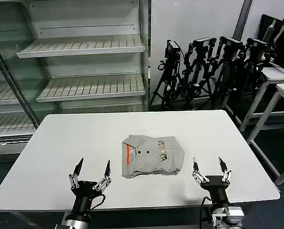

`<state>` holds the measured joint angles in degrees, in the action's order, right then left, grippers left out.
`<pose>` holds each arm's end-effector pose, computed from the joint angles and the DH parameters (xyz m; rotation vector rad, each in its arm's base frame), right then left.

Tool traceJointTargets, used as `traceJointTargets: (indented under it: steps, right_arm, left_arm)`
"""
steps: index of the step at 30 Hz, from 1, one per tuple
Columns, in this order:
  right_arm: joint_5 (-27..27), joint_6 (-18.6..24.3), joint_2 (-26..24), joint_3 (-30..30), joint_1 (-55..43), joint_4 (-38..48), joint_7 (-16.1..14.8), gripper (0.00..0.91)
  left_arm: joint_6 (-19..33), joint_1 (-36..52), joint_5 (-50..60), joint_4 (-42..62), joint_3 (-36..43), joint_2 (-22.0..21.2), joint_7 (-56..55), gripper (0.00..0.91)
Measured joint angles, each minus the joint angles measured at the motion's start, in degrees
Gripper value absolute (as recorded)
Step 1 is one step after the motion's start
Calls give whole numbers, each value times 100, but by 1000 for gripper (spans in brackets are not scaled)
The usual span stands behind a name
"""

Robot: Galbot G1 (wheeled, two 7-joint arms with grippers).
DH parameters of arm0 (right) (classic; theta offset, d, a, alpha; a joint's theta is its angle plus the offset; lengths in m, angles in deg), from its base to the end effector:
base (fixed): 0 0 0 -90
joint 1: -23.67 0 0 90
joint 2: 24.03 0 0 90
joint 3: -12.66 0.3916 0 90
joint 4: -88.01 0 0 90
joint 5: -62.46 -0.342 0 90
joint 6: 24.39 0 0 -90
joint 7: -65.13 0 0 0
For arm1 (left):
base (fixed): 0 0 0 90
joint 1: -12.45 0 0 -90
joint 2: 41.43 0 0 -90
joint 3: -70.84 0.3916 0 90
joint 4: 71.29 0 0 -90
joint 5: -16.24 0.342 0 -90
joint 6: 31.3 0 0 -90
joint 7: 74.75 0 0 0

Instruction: Fold and organize the clothes.

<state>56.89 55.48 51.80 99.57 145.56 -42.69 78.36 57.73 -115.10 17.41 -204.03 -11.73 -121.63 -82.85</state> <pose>0.1317 -0.0277 -0.2785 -0.0644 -3.1087 0.1427 0.0983 -0.0049 -0.2808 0.1020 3.0693 0.0990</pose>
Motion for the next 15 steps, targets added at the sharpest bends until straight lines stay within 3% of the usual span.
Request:
traceJointTargets:
  steps: [15]
  right_arm:
    - [62, -66, 65, 6, -14, -28, -31, 907]
  left_arm:
    - [4, -157, 11, -98, -25, -81, 4, 907]
